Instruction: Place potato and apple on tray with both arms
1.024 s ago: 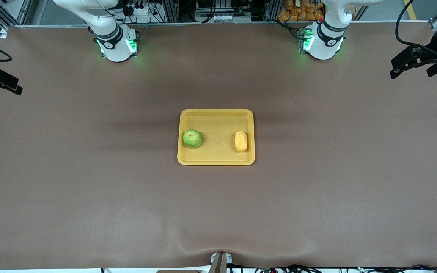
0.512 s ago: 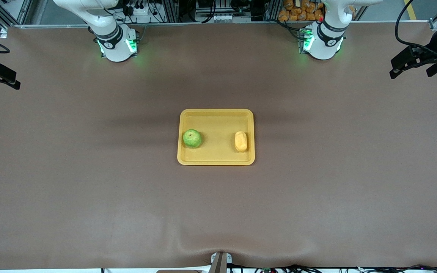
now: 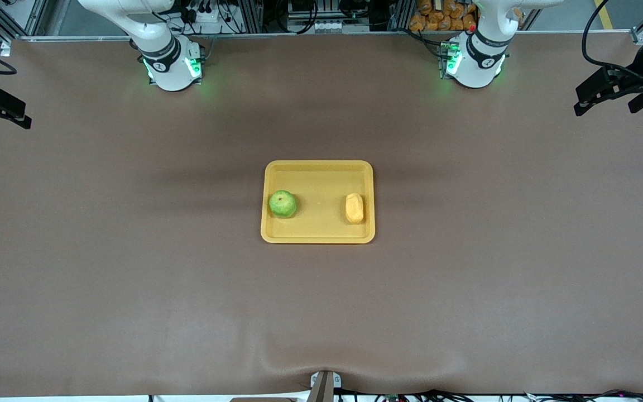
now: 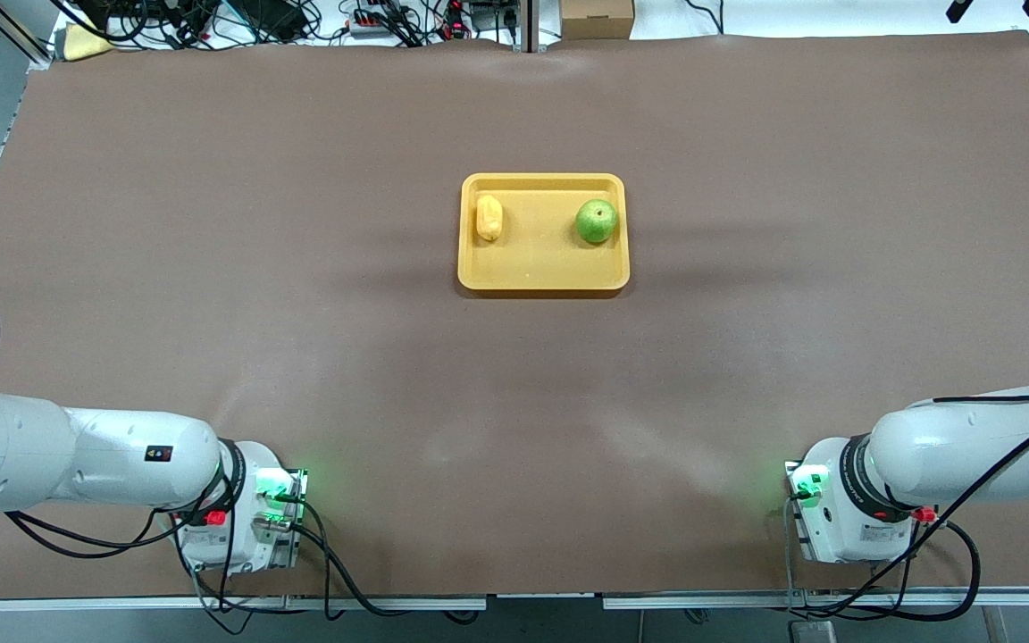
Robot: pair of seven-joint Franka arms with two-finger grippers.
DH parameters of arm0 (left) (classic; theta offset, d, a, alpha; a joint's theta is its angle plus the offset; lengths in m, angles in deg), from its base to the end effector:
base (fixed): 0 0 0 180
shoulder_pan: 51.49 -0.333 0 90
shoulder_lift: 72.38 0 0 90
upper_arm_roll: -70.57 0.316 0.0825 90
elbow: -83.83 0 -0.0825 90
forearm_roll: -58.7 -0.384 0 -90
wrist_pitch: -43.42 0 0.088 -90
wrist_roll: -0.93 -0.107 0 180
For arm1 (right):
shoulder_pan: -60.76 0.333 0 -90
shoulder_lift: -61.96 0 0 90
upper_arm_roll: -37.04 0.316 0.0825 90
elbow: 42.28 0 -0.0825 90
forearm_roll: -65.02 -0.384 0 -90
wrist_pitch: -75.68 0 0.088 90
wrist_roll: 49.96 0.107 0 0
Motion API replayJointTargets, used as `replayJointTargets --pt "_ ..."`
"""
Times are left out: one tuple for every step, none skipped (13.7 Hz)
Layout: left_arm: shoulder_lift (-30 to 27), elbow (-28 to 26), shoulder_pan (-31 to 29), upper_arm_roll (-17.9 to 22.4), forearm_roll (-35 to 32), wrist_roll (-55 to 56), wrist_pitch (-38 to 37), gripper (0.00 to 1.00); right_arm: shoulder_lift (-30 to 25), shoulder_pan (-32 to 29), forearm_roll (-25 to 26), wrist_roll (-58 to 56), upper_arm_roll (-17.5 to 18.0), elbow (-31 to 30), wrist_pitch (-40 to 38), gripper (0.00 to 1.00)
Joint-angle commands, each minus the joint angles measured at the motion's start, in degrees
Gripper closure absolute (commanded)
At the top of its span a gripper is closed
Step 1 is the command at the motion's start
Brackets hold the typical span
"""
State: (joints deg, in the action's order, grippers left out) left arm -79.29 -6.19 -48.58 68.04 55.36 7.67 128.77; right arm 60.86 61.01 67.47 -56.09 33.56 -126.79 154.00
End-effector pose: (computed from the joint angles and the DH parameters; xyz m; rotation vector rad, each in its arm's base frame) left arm 0.5055 -0.0432 0.6813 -3.0817 -0.0443 -0.0701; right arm 0.5254 -0.0353 0.6623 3.1039 0.0681 -0.1428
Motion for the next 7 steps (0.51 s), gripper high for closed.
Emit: replayJointTargets --pt "1.02 1.87 -0.10 -0.36 0.09 -0.59 -0.19 0.00 -1.62 0.63 -0.78 -2.31 -1.09 -1.46 0.96 0.00" --pt "1.28 1.95 -0.19 -0.36 0.17 -0.67 -0.19 0.00 -1.54 0.89 -0.52 -2.13 -0.83 -0.41 0.70 0.00" --pt "1.28 2.13 -0.27 -0.36 0.17 -0.68 -0.19 0.00 -1.01 0.90 -0.34 -1.87 -0.74 1.08 0.53 0.00" --pt "1.20 2.13 -0.19 -0.36 0.17 -0.76 -0.28 0.00 -0.31 0.81 -0.43 -1.95 -0.65 2.66 -0.35 0.00" --pt "1.28 2.13 -0.10 -0.28 0.17 -0.68 -0.28 0.00 -0.04 0.81 -0.52 -1.87 -0.74 3.72 -1.05 0.00" --pt "1.37 2.04 -0.10 -0.36 0.26 -0.68 -0.28 0.00 0.13 0.81 -0.60 -2.04 -0.65 4.26 -1.23 0.00" --pt "1.72 2.04 -0.01 -0.36 0.35 -0.68 -0.36 0.00 0.22 0.63 -1.30 -2.04 -0.65 4.44 -1.15 0.00"
